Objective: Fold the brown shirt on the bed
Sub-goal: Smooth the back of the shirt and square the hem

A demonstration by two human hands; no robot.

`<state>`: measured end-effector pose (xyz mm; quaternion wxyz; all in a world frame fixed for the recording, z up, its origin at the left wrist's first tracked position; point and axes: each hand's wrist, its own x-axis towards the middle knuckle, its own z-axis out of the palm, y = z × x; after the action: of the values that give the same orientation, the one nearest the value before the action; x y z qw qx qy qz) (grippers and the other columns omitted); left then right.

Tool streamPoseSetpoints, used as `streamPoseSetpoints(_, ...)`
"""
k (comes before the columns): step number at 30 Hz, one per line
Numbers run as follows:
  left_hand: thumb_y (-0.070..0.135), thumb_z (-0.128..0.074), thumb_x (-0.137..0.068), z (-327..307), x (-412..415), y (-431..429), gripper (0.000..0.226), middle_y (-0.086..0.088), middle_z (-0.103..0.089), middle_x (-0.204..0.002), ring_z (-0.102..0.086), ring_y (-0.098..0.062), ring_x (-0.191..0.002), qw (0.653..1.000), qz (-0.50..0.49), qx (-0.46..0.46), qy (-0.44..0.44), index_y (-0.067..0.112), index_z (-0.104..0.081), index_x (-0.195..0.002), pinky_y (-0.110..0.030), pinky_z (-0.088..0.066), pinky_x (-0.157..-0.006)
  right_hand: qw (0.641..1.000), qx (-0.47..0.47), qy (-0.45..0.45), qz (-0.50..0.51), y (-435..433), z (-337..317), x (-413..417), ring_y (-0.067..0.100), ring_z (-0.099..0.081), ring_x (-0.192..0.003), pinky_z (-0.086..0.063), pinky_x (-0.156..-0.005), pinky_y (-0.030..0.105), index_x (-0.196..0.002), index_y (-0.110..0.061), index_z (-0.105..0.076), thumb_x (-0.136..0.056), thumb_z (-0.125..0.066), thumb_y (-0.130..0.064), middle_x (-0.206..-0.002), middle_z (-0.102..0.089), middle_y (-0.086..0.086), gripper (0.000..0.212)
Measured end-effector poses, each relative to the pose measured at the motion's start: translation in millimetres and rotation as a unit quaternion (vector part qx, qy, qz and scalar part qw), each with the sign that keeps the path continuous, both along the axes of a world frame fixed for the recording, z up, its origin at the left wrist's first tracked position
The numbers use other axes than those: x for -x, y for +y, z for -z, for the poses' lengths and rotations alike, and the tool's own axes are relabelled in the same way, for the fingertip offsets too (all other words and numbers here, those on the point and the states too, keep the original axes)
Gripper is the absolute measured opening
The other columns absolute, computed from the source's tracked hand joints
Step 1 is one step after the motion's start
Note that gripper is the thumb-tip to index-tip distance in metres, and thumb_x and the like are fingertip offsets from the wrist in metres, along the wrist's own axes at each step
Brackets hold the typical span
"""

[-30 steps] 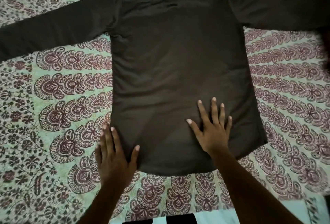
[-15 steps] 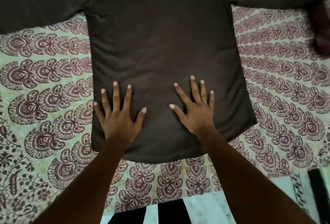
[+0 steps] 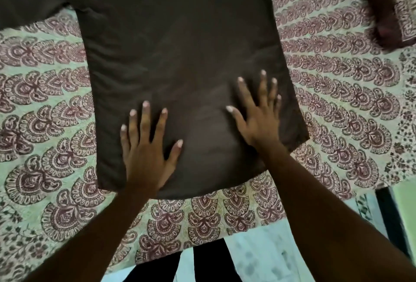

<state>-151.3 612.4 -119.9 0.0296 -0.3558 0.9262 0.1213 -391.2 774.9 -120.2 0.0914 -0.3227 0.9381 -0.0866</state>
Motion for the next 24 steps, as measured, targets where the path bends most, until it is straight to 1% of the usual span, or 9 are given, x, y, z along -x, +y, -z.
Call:
streamPoseSetpoints(3,0.070,-0.039,-0.095,11,25,-4,0.080,-0.001,0.002,-0.174,-0.004,-0.033,-0.160,0.999,0.037,0.017,-0.025,0.038,-0.012,-0.163,-0.061,-0.010,-0.125,0.995,0.013,-0.041,-0.086,-29,6,8,0.036,0.013,-0.160,-0.008,-0.127,0.063,-0.162,-0.052,-0.013,-0.100,-0.035,-0.073,-0.175,0.012,0.000,0.069)
streamPoseSetpoints(5,0.072,-0.036,-0.095,13,20,1,0.080,0.000,0.001,-0.174,-0.006,-0.031,-0.160,0.999,0.028,0.019,-0.036,0.039,-0.011,-0.163,-0.062,-0.012,-0.124,0.995,-0.005,-0.050,-0.083,-23,9,10,0.032,0.012,-0.161,-0.006,-0.127,0.062,-0.161,-0.054,-0.012,-0.100,-0.033,-0.074,-0.175,0.010,-0.002,0.067)
streamPoseSetpoints(10,0.077,-0.038,-0.091,3,-36,39,0.086,0.002,0.003,-0.174,-0.002,-0.031,-0.160,0.998,0.011,-0.006,-0.061,0.040,-0.010,-0.163,-0.068,-0.009,-0.121,0.995,-0.043,-0.036,0.081,59,2,-3,0.026,0.005,-0.162,-0.006,-0.127,0.061,-0.159,-0.059,-0.004,-0.099,-0.025,-0.077,-0.175,0.008,-0.007,0.066)
streamPoseSetpoints(14,0.078,-0.042,-0.087,-3,-76,64,0.088,0.003,0.000,-0.174,-0.005,-0.033,-0.160,0.997,0.004,-0.035,-0.072,0.039,-0.019,-0.162,-0.071,-0.011,-0.119,0.976,-0.063,-0.054,0.201,111,0,-26,0.031,0.006,-0.161,-0.006,-0.125,0.066,-0.160,-0.055,0.003,-0.097,-0.021,-0.081,-0.176,0.004,0.002,0.071)
streamPoseSetpoints(17,0.076,-0.042,-0.087,-11,-71,69,0.086,0.002,-0.001,-0.174,-0.006,-0.034,-0.159,0.997,-0.025,-0.044,-0.059,0.038,-0.024,-0.162,-0.070,-0.012,-0.120,0.965,-0.054,-0.051,0.250,102,-2,-41,0.039,0.012,-0.159,-0.004,-0.122,0.073,-0.162,-0.051,0.003,-0.096,-0.027,-0.081,-0.174,0.011,0.012,0.078)
streamPoseSetpoints(18,0.074,-0.042,-0.088,-13,-64,65,0.084,0.001,0.000,-0.174,-0.006,-0.035,-0.159,0.997,-0.038,-0.042,-0.043,0.037,-0.026,-0.161,-0.069,-0.012,-0.121,0.973,-0.043,-0.037,0.223,94,-4,-47,0.040,0.013,-0.159,-0.001,-0.123,0.072,-0.162,-0.050,-0.001,-0.097,-0.033,-0.079,-0.174,0.013,0.012,0.079)
streamPoseSetpoints(20,0.070,-0.042,-0.090,-14,-49,49,0.081,0.000,0.002,-0.174,-0.004,-0.035,-0.159,0.997,-0.063,-0.035,-0.017,0.035,-0.026,-0.161,-0.066,-0.010,-0.123,0.995,-0.022,-0.009,0.094,77,-7,-62,0.037,0.012,-0.160,0.001,-0.123,0.065,-0.162,-0.050,-0.009,-0.096,-0.043,-0.076,-0.174,0.014,0.007,0.078)
streamPoseSetpoints(22,0.071,-0.041,-0.090,-8,-44,33,0.081,0.001,0.004,-0.174,-0.002,-0.036,-0.159,0.996,-0.087,-0.035,-0.009,0.037,-0.022,-0.162,-0.066,-0.008,-0.123,0.999,-0.027,-0.013,-0.042,68,-4,-76,0.033,0.010,-0.161,-0.003,-0.126,0.062,-0.161,-0.052,-0.013,-0.097,-0.043,-0.074,-0.175,0.013,0.001,0.074)
streamPoseSetpoints(24,0.074,-0.038,-0.090,0,-50,26,0.083,0.001,0.004,-0.174,-0.002,-0.037,-0.159,0.994,-0.100,-0.033,-0.016,0.039,-0.019,-0.162,-0.066,-0.011,-0.123,0.995,-0.049,-0.004,-0.089,73,3,-85,0.029,0.004,-0.162,-0.012,-0.126,0.063,-0.161,-0.054,-0.015,-0.098,-0.041,-0.075,-0.175,0.007,-0.003,0.071)
